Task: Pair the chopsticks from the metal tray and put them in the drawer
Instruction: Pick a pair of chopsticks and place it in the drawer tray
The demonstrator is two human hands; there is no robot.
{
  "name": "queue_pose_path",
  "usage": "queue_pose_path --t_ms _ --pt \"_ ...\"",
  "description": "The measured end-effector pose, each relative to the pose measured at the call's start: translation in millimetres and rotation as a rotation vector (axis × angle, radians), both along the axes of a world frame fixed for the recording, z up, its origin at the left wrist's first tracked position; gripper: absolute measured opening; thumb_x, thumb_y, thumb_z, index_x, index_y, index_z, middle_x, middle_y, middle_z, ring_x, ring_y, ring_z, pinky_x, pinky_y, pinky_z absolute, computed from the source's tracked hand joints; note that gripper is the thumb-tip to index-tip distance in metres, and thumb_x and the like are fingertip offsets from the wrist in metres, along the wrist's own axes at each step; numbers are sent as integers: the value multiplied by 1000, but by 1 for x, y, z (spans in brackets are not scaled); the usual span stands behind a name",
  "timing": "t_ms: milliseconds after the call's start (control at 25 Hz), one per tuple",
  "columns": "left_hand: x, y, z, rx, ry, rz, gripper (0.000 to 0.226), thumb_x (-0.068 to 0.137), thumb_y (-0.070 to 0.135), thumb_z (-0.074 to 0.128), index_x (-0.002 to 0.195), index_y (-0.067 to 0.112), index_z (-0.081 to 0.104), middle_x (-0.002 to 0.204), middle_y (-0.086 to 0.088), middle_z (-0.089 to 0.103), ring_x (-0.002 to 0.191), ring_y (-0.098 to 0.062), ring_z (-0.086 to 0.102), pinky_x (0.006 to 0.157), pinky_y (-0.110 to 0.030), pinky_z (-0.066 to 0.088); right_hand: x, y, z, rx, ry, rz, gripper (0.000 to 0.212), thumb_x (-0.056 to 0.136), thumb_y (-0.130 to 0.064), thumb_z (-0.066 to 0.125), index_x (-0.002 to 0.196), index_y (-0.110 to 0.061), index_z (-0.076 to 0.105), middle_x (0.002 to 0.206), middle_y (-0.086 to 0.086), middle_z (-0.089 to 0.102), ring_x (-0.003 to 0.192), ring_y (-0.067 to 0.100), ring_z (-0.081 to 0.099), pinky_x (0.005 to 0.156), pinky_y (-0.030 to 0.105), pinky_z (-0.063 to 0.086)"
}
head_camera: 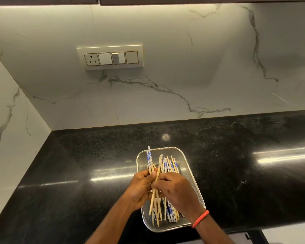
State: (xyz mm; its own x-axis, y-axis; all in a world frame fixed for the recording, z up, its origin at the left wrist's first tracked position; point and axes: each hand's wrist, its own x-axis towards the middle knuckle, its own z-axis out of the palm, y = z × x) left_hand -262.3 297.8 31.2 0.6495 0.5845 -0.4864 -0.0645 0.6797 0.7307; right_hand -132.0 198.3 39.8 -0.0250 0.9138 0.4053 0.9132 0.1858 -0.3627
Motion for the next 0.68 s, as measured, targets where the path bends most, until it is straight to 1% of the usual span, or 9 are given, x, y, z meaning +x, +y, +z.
queue_pose_path --t_ms 80,120,240,280,360,440,480,600,680 --pt "-2 -2 -2 13 22 -44 28 98 15 59 117 -3 67 107 -23 76 86 -31 76 61 -43 64 -1 -6 -2 -3 -59 -34 12 86 -33 69 99 -34 71 82 -12 68 73 3 62 66 11 40" --pt "-2 -2 -2 9 22 -56 28 97 16 59 116 -3 68 108 -21 76 87 -30 76 62 -43 64 -3 -9 -4 -11 -40 -48 14 87 -31 68 101 -33 71 84 -12 71 75 3 64 68 11 43" --pt "0 -4 -6 -8 21 -93 27 98 16 58 117 0 68 110 -17 77 88 -27 77 70 -42 65 -14 -24 -8 -98 210 -186 23 92 -33 55 108 -30 72 95 -13 75 85 0 65 79 19 55" --pt "0 -6 -7 -11 24 -111 26 99 16 57 117 1 69 111 -16 77 89 -27 77 70 -42 65 -18 -29 -11 -113 290 -245 26 92 -38 54 108 -30 72 95 -14 75 84 -1 66 78 20 56" --pt "1 -11 -10 -13 16 -167 26 100 16 56 117 3 70 114 -16 77 92 -28 77 69 -42 64 -26 -38 -15 -140 408 -326 23 91 -42 59 106 -30 72 92 -15 74 81 -2 67 74 21 58" --pt "4 -18 -11 -6 -3 -233 25 100 16 57 117 4 70 109 -17 77 88 -28 77 64 -40 63 -31 -46 -17 -156 510 -373 15 89 -32 68 104 -30 71 92 -14 74 84 -3 69 75 21 59" --pt "6 -22 -11 -5 -10 -259 25 100 16 57 117 3 70 105 -17 77 85 -28 77 61 -39 62 -32 -51 -17 -159 575 -407 16 88 -27 71 103 -29 69 93 -13 74 86 -3 70 75 21 60" --pt "11 -36 -12 13 -8 -325 26 101 17 56 118 3 69 96 -18 77 82 -31 77 60 -41 62 -31 -66 -11 -191 848 -491 25 84 -17 76 101 -31 63 95 -5 76 79 6 74 66 30 63" --pt "15 -41 -13 36 1 -365 26 101 19 55 118 5 70 95 -19 76 85 -33 76 64 -45 63 -30 -74 -8 -180 955 -531 31 81 -13 78 99 -31 61 103 -1 75 77 10 76 63 29 63"
